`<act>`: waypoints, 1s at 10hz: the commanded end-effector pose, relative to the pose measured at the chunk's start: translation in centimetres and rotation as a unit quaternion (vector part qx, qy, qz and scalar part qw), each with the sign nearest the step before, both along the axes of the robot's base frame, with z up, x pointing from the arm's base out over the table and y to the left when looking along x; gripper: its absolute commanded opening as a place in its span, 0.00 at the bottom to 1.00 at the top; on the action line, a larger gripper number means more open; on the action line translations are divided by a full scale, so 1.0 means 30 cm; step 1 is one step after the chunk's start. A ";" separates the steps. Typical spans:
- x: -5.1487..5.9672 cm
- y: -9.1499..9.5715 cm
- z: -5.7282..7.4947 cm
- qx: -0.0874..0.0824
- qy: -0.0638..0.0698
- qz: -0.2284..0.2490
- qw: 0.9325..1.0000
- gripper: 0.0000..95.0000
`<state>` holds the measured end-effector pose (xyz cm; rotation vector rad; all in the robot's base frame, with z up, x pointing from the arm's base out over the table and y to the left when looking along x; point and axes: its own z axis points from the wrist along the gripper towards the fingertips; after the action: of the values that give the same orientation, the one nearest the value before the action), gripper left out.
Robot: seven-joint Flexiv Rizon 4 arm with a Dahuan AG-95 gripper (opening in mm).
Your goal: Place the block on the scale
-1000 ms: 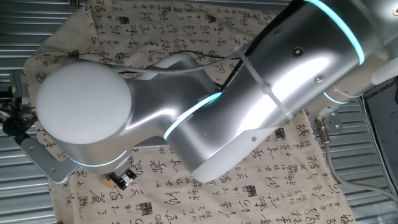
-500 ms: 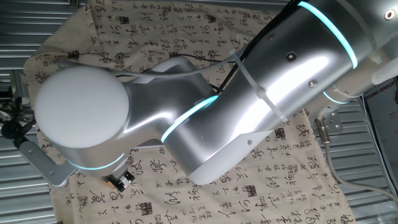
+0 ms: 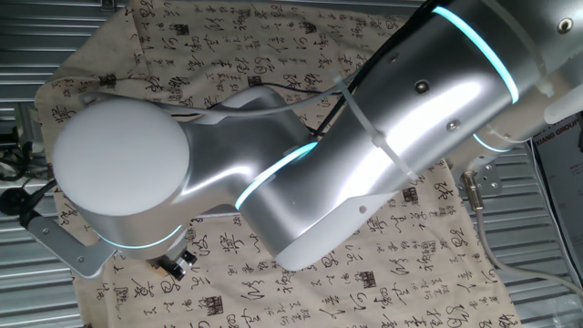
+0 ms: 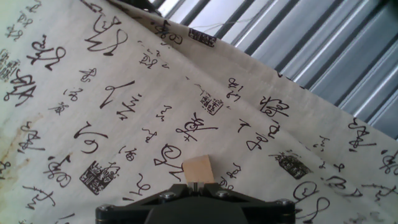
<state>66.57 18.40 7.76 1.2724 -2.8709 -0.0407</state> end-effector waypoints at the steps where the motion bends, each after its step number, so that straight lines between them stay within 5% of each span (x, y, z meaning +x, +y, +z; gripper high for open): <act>1: 0.004 0.002 -0.002 -0.001 -0.001 0.006 1.000 0.40; 10: 0.016 0.010 -0.040 0.000 -0.009 0.006 1.000 0.40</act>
<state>67.14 18.73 6.49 1.2950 -2.8793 -0.0316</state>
